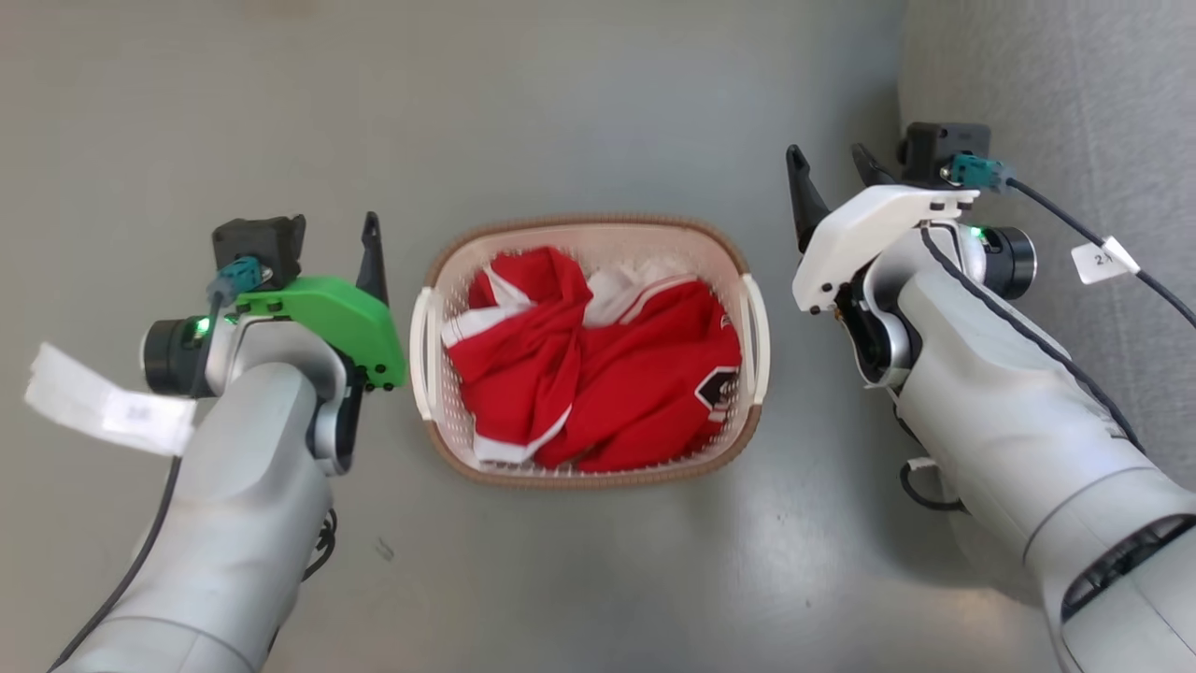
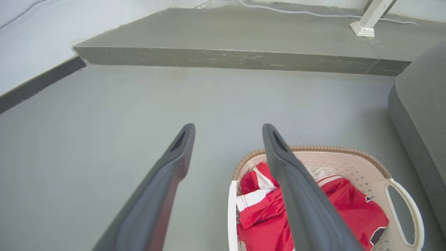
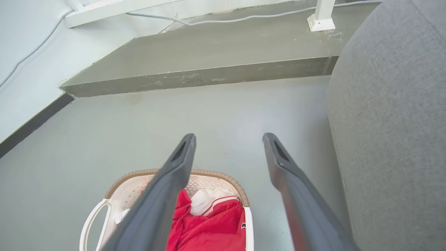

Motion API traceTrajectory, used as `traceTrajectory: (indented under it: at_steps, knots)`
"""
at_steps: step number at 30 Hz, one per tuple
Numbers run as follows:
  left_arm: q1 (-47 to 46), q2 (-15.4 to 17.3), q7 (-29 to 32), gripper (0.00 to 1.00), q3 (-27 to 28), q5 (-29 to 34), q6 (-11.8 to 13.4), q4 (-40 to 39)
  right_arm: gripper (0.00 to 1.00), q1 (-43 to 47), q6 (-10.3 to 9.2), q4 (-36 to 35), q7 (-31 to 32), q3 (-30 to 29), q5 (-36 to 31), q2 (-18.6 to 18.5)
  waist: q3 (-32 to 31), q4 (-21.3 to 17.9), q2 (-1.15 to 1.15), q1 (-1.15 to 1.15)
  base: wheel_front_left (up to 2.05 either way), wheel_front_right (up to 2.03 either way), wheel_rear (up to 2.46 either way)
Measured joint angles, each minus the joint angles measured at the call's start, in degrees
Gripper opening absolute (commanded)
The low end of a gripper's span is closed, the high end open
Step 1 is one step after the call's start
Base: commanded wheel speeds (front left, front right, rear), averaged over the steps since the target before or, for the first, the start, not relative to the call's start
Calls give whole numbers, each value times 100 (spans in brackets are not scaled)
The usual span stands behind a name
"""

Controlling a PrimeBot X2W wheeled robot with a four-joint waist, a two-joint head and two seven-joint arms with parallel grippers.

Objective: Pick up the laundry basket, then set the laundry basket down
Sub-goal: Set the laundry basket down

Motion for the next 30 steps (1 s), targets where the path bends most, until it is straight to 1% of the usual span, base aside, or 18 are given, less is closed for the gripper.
traceTrajectory:
  at_steps: [4, 7, 10, 11, 14, 18, 20, 30]
  knots:
    - [215, 151, 0, 100, 190, 182, 40, -443, 100, 186, -2, -324, -1, -144, -240, -112, -300, -4, 0, 0, 0, 0, 0]
    - [414, 234, 0, 100, 318, 445, 52, -790, 100, 370, -3, -603, -1, -260, -388, -119, -512, -3, 0, 0, 0, 0, 0]
    - [666, 257, 0, 100, 449, 591, 80, -1126, 100, 599, -4, -879, -2, -389, -589, -125, -712, 1, 0, 0, 0, 0, 0]
    - [855, 265, 0, 100, 522, 759, 101, -1337, 100, 760, -7, -1065, -12, -497, -683, -143, -839, 5, 0, 0, 0, 0, 0]
    - [1149, 265, 0, 100, 664, 872, 104, -1671, 100, 1016, -47, -1349, -20, -669, -821, -185, -1018, 14, 0, 0, 0, 0, 0]
    - [1551, 277, 0, 100, 879, 1122, 109, -2113, 100, 1371, -48, -1711, -26, -891, -1055, -247, -1237, 27, 0, 0, 0, 0, 0]
    - [1762, 283, -1, 100, 996, 1187, 154, -2330, 100, 1544, -49, -1896, -26, -1012, -1144, -259, -1339, 33, 0, 0, 0, 0, 0]
    - [2787, 337, -1, 100, 1425, 1572, 159, -3243, 100, 2448, -56, -2700, -26, -1459, -1622, -247, -1781, 6, 0, 0, 0, 0, 0]
